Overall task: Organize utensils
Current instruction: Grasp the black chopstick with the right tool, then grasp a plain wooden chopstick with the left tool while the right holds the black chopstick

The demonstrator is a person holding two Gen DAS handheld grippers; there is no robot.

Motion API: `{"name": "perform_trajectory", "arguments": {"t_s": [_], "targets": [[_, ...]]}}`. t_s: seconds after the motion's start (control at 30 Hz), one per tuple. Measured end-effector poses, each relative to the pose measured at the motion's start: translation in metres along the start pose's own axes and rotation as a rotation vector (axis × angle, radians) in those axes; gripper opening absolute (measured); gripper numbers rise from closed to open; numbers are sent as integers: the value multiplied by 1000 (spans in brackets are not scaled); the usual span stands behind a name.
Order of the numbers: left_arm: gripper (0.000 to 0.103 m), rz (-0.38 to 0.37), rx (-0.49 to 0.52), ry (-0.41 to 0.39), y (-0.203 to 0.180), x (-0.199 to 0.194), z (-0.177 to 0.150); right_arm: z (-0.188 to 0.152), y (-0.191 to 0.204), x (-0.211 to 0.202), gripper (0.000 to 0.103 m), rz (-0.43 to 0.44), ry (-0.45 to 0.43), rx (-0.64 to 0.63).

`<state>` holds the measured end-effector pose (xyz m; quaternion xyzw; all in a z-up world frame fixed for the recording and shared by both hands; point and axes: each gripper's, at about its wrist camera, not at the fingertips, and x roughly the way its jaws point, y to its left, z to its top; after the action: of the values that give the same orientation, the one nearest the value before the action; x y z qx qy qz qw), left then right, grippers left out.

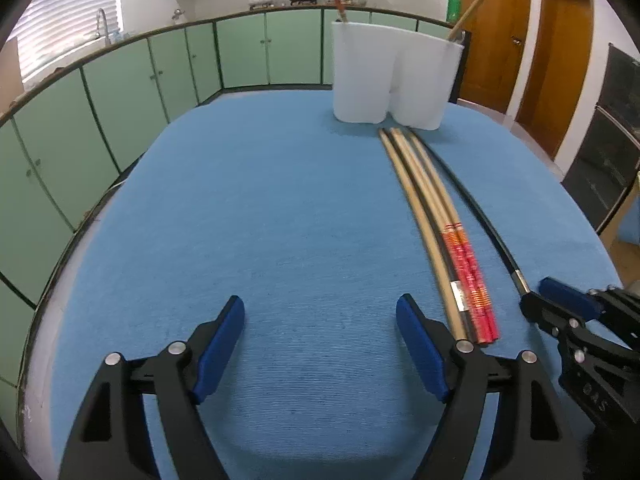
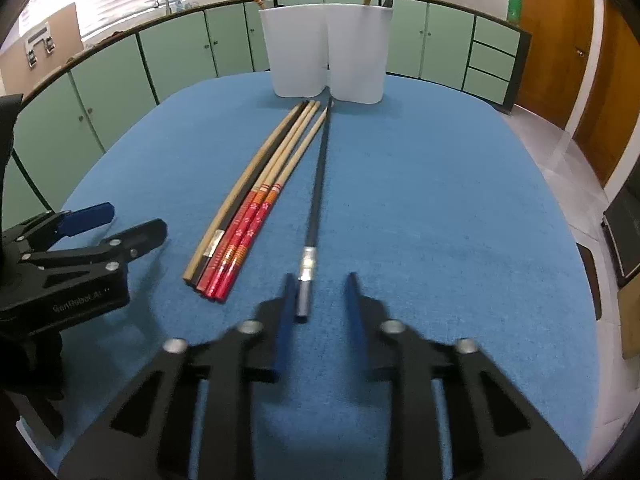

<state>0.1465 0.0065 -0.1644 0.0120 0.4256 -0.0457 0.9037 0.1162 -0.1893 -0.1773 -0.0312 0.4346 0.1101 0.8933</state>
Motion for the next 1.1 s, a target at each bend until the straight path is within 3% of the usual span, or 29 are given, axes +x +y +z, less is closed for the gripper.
{"name": "perform_trajectory", "arguments": {"t_s": [0.1,0.3,0.63,0.77,1.0,1.1], "targets": [[77,-46,2,-5,-4,-2,0,2,-6,1,6,18,0,27],[77,-102,36,1,-17,-3,0,1,-22,-1,6,-29,-5,71],[79,-86,59,21,-26,2,-1,-2,-31,-1,6,-58,-11,97],[76,-17,18,25,-18,1,-2,-2,-31,-1,6,-58,-11,97],[76,-61,21,-41,-16,-13,-4,-2,-33,-1,7,-52,-13,108],[76,-89,63,-16,-24,-11,-9,-2,-35,-1,7,-46,-12,120]]}}
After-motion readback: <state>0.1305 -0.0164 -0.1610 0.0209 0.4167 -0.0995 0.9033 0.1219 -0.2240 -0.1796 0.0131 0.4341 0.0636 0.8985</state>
